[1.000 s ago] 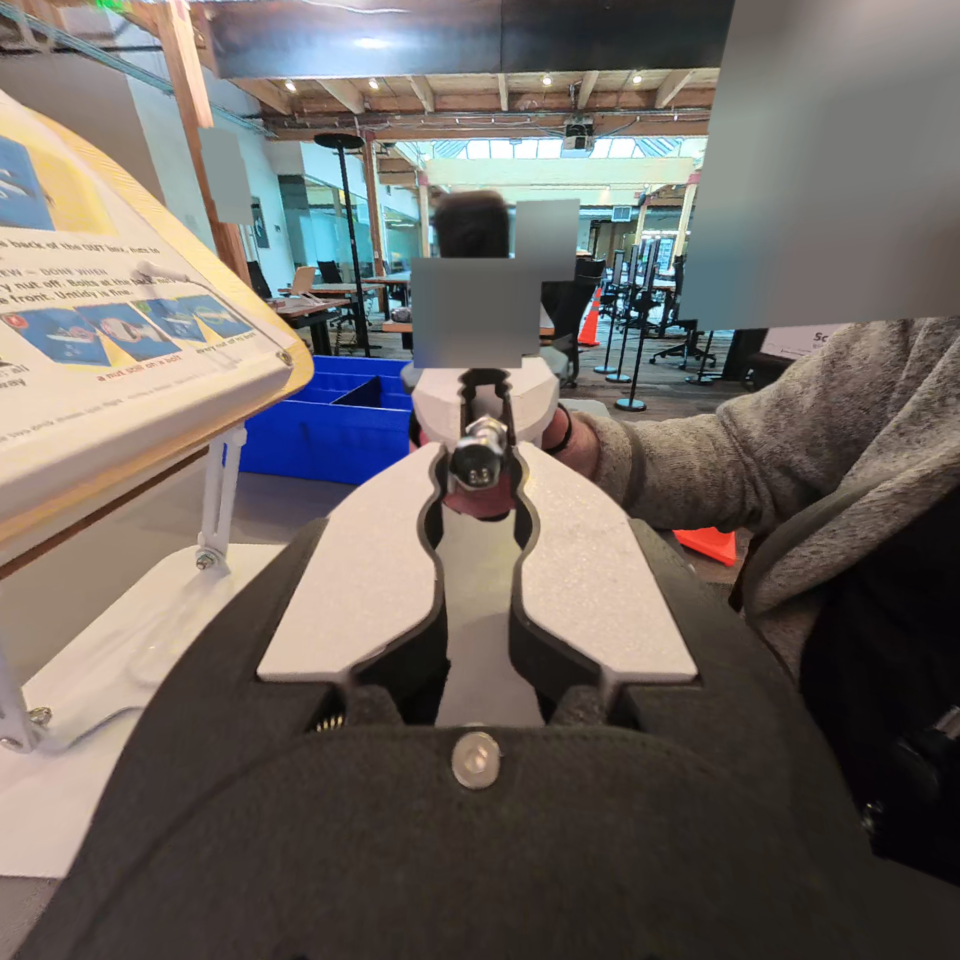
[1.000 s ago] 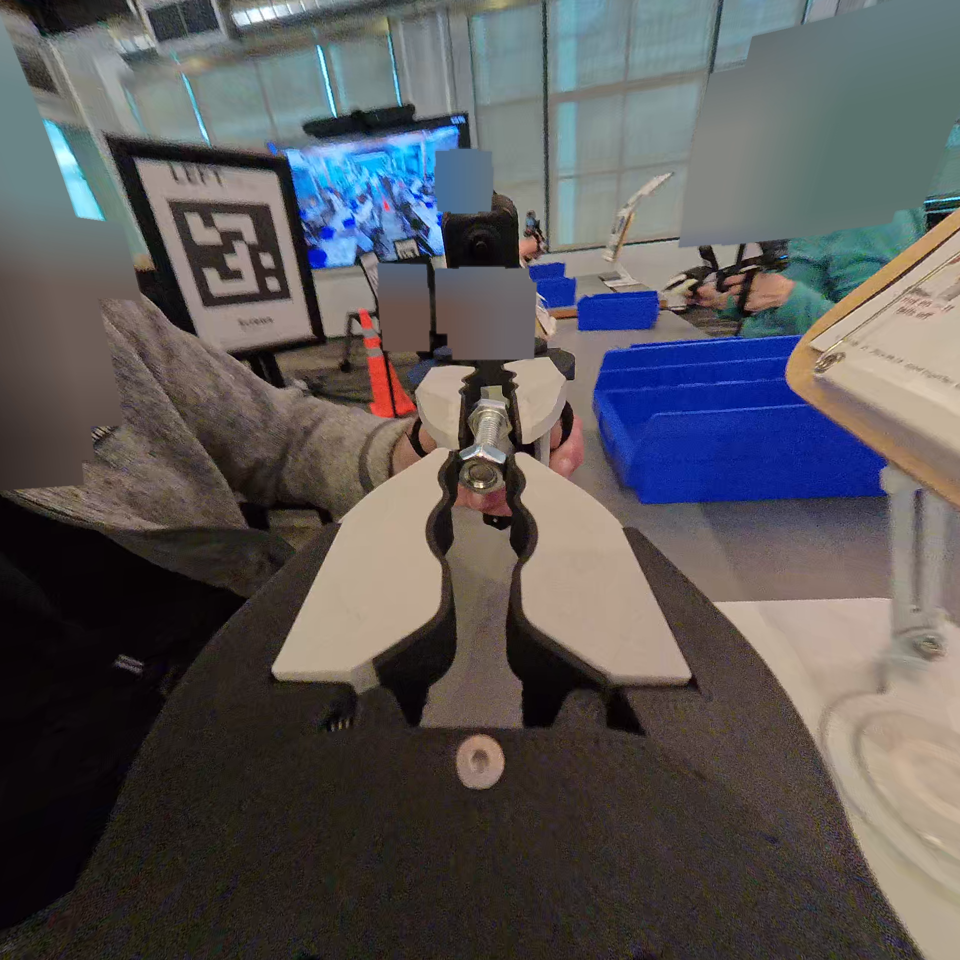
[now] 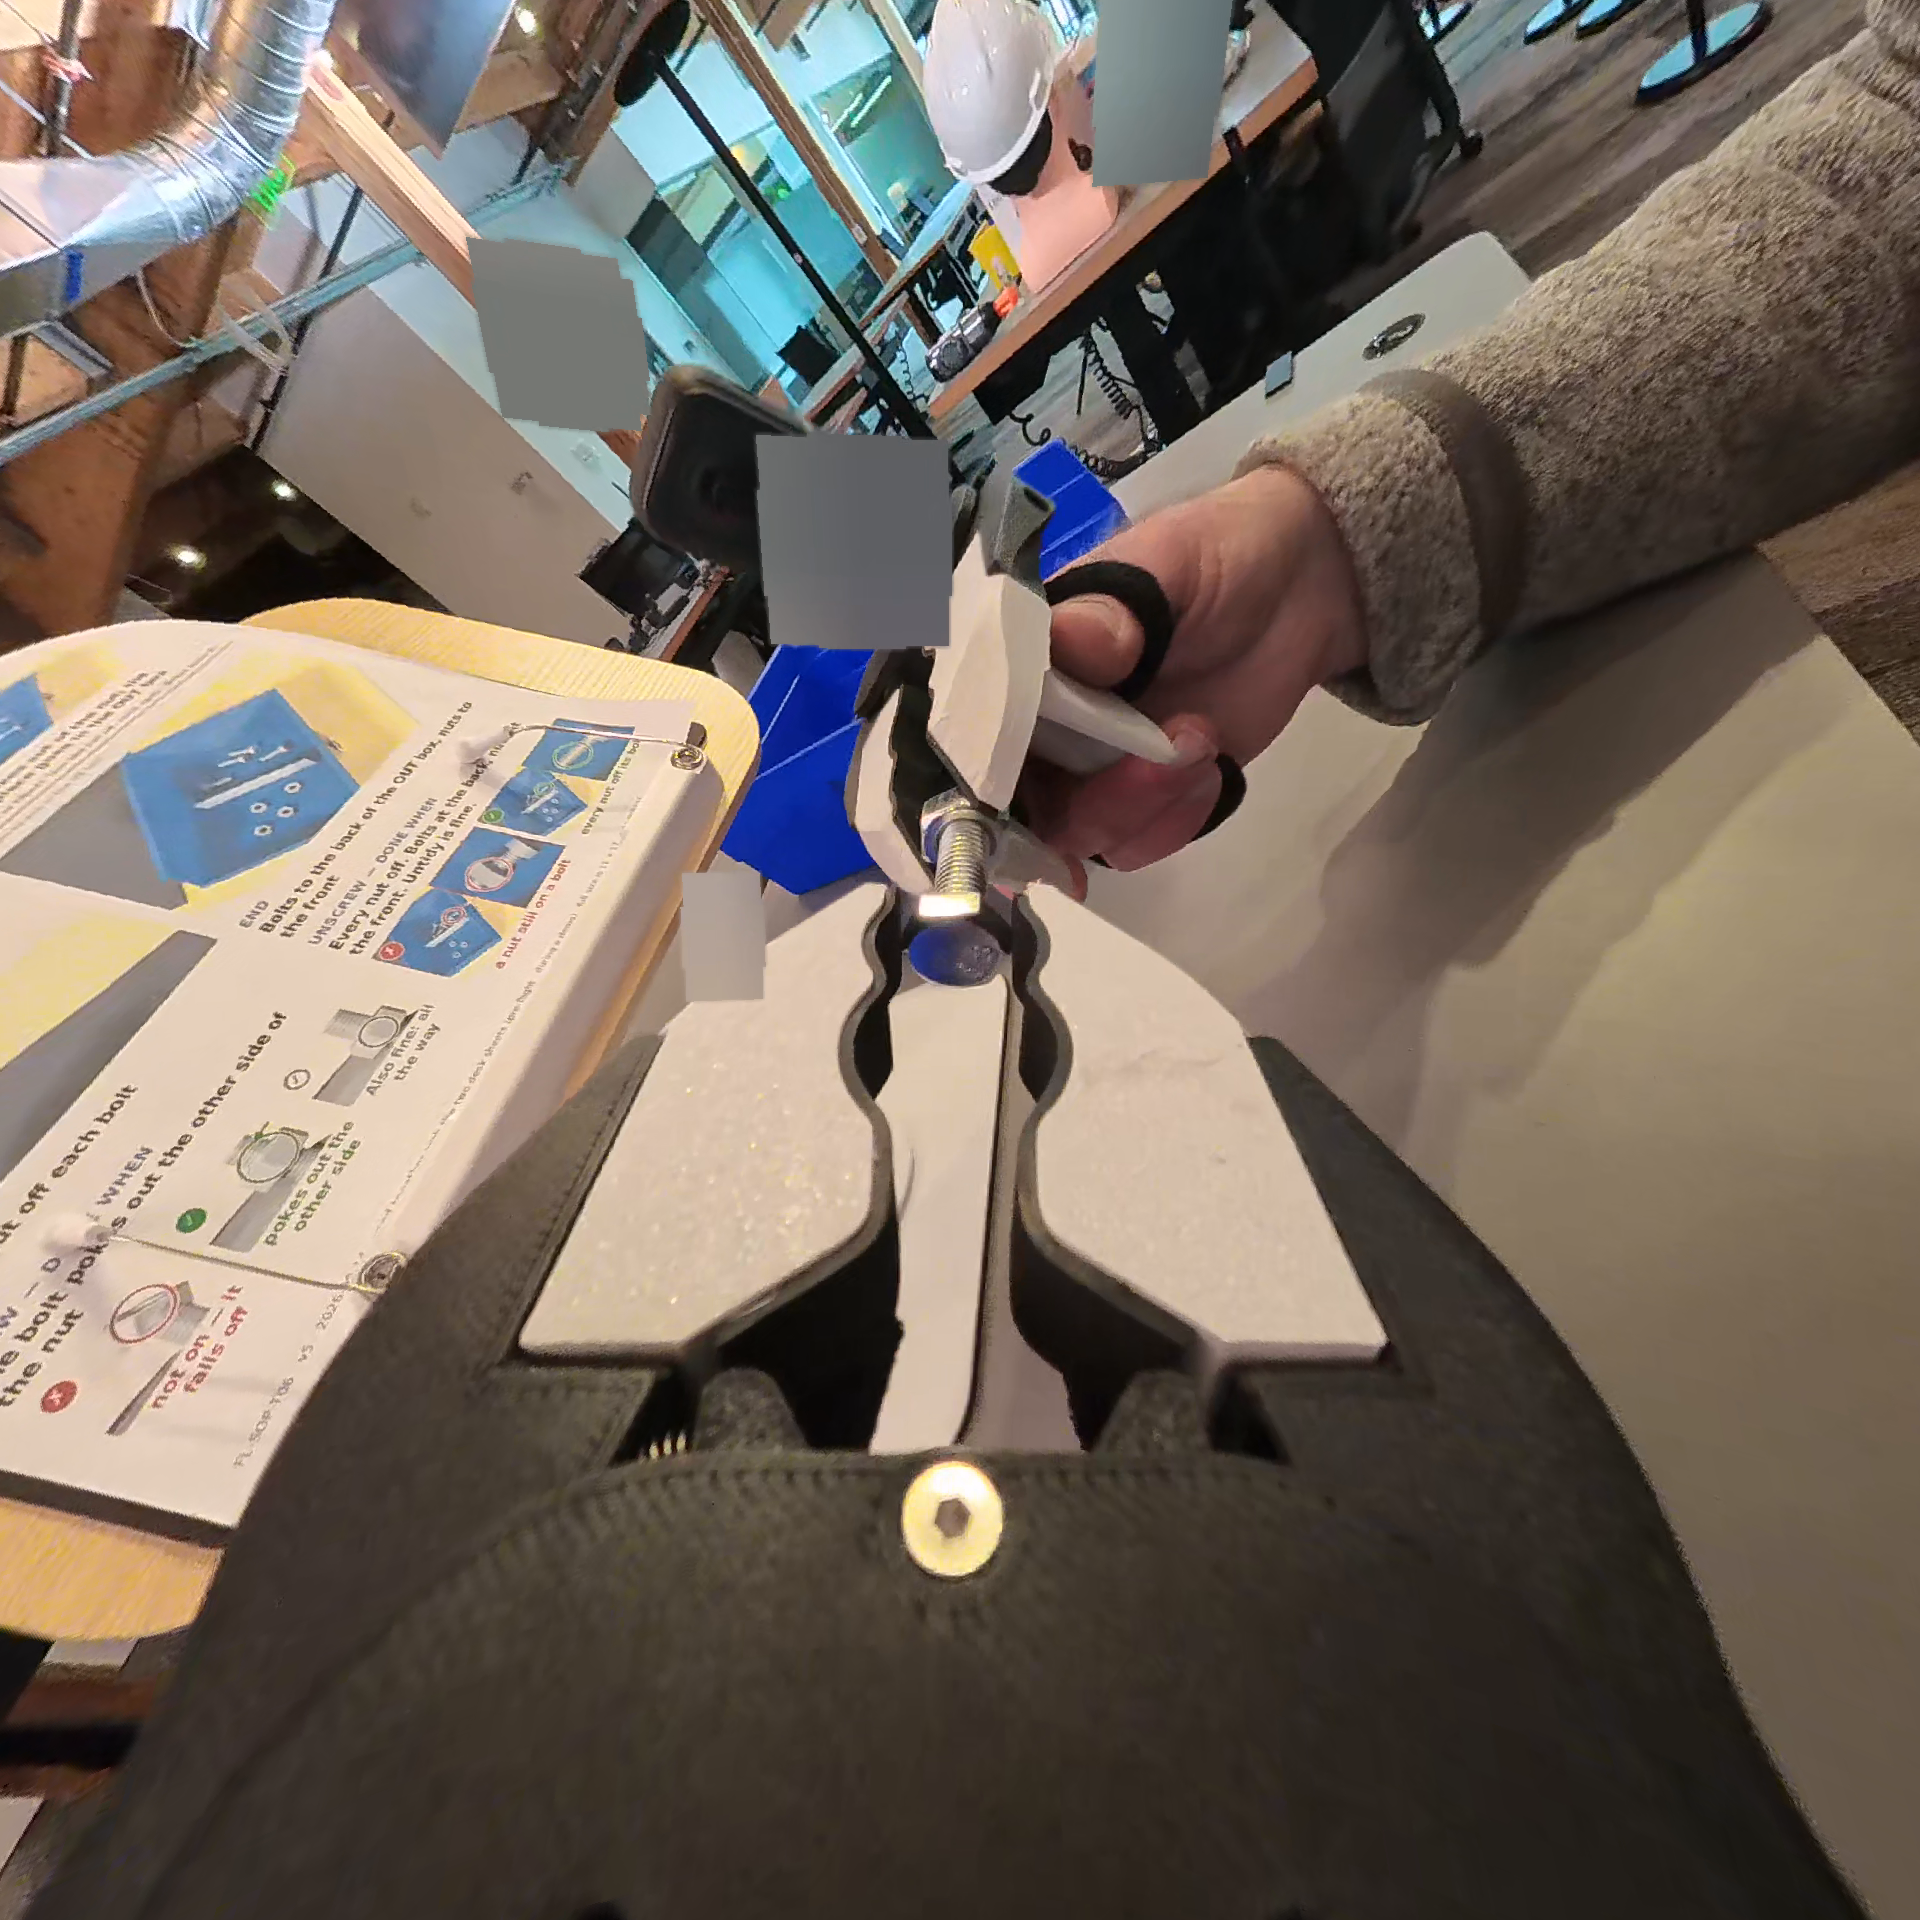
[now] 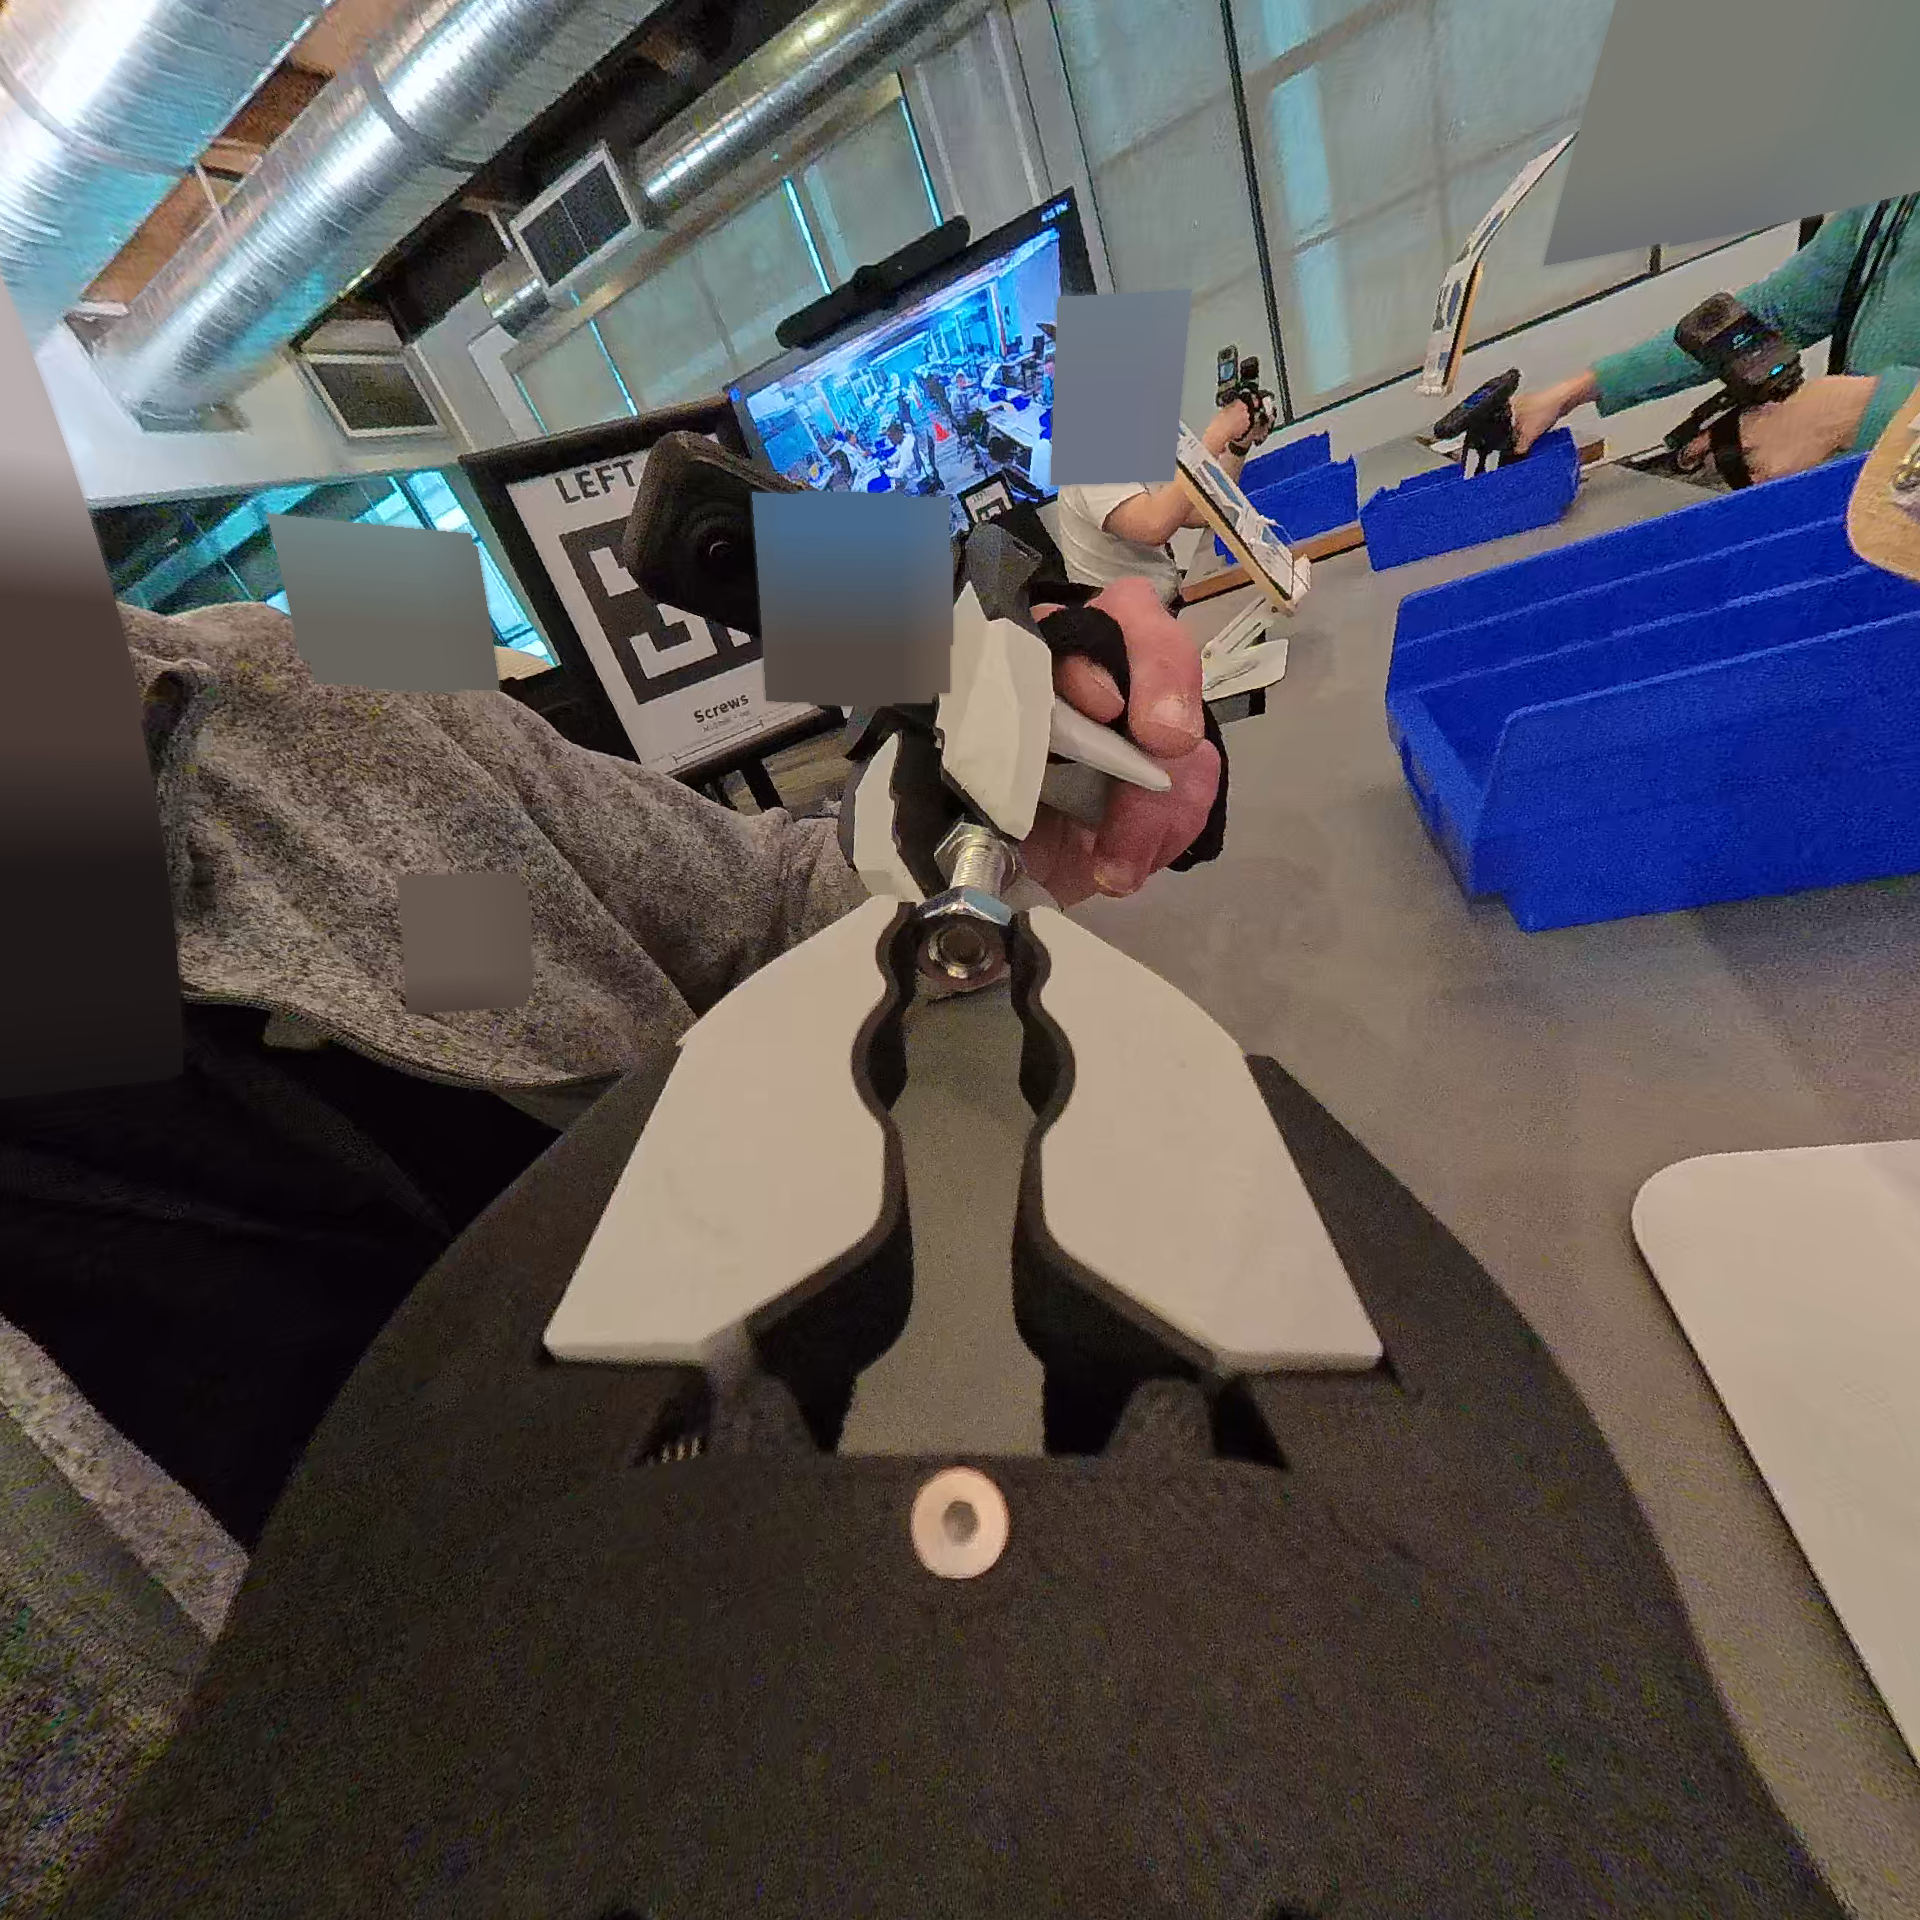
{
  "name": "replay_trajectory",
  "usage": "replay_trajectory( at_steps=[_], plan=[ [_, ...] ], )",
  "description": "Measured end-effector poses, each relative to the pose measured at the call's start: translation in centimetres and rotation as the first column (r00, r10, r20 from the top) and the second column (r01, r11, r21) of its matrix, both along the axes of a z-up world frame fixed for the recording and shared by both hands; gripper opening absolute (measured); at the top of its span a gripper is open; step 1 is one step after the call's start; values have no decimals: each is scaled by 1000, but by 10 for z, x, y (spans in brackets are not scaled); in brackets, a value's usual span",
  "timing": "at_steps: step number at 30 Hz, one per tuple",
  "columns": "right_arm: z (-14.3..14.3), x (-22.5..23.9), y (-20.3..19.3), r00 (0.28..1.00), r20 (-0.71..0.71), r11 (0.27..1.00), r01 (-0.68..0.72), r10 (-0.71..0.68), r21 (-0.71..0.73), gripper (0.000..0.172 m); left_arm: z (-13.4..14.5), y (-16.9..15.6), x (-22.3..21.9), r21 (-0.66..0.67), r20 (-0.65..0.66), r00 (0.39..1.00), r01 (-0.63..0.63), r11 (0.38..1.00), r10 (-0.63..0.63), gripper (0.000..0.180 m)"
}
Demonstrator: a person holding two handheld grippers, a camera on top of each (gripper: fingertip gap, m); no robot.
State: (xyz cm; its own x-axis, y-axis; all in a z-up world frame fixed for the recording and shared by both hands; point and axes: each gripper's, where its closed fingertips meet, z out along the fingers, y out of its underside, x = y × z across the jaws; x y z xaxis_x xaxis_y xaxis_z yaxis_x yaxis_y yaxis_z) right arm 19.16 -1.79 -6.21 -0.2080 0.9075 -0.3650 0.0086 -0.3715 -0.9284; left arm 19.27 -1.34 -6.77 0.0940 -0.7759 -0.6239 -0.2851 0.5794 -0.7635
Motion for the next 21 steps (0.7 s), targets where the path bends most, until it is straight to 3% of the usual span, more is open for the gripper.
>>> replay_trajectory(
  at_steps=[4, 8, 11, 16, 19, 21],
  plan=[
    [0, 1, 0, 1000, -1, 999, 14, -14, 30, 17, 1, 0, 0, -102, 14, 1000, 19, 995, -18, 19],
    [0, 0, -3, 995, 42, 969, 78, -90, 233, 18, 2, -4, 0, -315, 69, 993, 110, 943, -93, 19],
    [-1, -2, -5, 982, 56, 893, 137, -178, 429, 18, 3, -6, -2, -522, 138, 977, 212, 826, -163, 19],
    [-2, -5, -12, 942, 65, 637, 171, -330, 752, 18, 0, -12, -5, -772, 267, 925, 374, 514, -272, 18],
    [-8, -7, -10, 909, 83, 504, 149, -409, 851, 18, -4, -10, -7, -822, 310, 908, 405, 399, -284, 18],
    [-8, -7, -10, 904, 82, 496, 153, -420, 854, 18, -3, -9, -7, -811, 334, 900, 426, 402, -279, 18]
  ],
)
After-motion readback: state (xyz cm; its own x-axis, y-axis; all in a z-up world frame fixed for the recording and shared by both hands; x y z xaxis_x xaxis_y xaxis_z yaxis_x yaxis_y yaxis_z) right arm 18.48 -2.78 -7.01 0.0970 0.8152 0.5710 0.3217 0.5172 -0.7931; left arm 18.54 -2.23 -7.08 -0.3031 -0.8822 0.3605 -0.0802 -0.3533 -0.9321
